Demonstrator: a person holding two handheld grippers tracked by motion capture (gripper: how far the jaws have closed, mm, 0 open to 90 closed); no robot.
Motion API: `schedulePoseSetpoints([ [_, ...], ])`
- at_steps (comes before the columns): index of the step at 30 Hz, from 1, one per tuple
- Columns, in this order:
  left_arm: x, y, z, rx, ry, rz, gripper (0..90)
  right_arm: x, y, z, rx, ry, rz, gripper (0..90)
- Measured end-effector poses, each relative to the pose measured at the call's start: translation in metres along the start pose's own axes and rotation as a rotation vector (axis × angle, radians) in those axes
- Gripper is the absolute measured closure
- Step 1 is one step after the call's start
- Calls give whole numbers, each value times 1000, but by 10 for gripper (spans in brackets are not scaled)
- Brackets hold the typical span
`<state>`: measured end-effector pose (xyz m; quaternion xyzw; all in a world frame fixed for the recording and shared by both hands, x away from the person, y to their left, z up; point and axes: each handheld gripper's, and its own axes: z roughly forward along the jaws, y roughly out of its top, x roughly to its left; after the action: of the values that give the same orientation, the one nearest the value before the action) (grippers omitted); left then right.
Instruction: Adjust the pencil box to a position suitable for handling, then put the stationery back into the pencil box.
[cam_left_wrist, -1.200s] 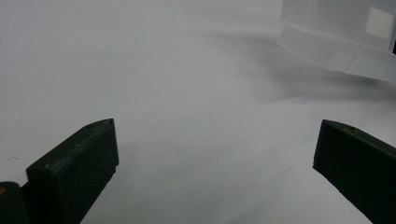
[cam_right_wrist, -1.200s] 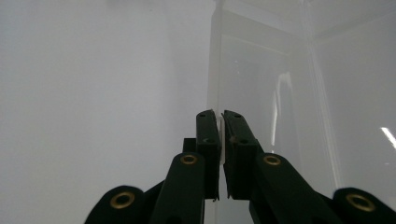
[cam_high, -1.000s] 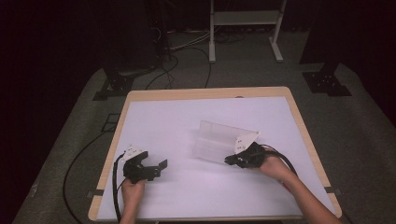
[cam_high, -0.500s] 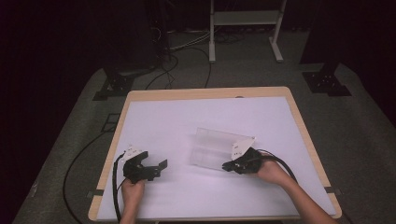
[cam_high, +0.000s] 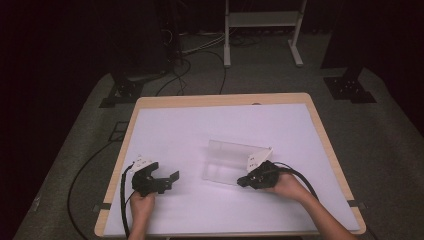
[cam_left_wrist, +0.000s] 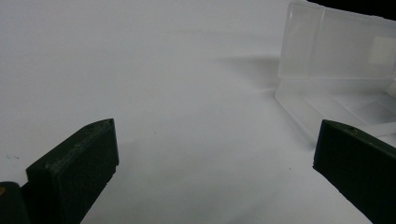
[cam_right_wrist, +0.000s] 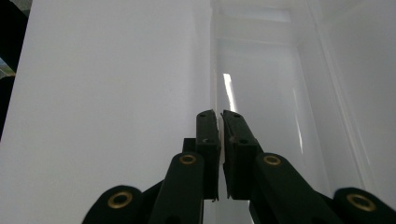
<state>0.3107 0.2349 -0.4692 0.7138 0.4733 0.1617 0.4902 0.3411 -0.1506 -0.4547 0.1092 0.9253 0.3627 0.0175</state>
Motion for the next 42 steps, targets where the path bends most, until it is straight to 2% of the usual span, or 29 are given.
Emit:
schedulePoseSetpoints([
  [9, 0, 0, 0, 1, -1, -5, 0, -2, -1, 0, 0, 19, 42, 813],
  [12, 0, 0, 0, 0, -2, -4, 0, -2, -2, -1, 2, 22, 38, 786],
  [17, 1, 0, 0, -1, -3, -2, 0, -2, -3, -5, -11, 24, 60, 709],
  [21, 0, 0, 0, -1, -3, 0, 0, -2, -4, -18, -61, 33, 111, 562],
  [28, 0, 0, 0, -1, -1, -2, 0, -2, -7, -41, -101, -24, 134, 471],
  [32, 0, 0, 0, -1, 0, -3, 0, 0, -16, -58, -124, -82, 160, 414],
  [38, -1, 0, 1, 0, -1, -2, 0, 3, -32, -76, -148, -132, 206, 401],
  [42, 0, 0, 0, -1, 0, -3, 0, 4, -37, -83, -156, -155, 209, 399],
])
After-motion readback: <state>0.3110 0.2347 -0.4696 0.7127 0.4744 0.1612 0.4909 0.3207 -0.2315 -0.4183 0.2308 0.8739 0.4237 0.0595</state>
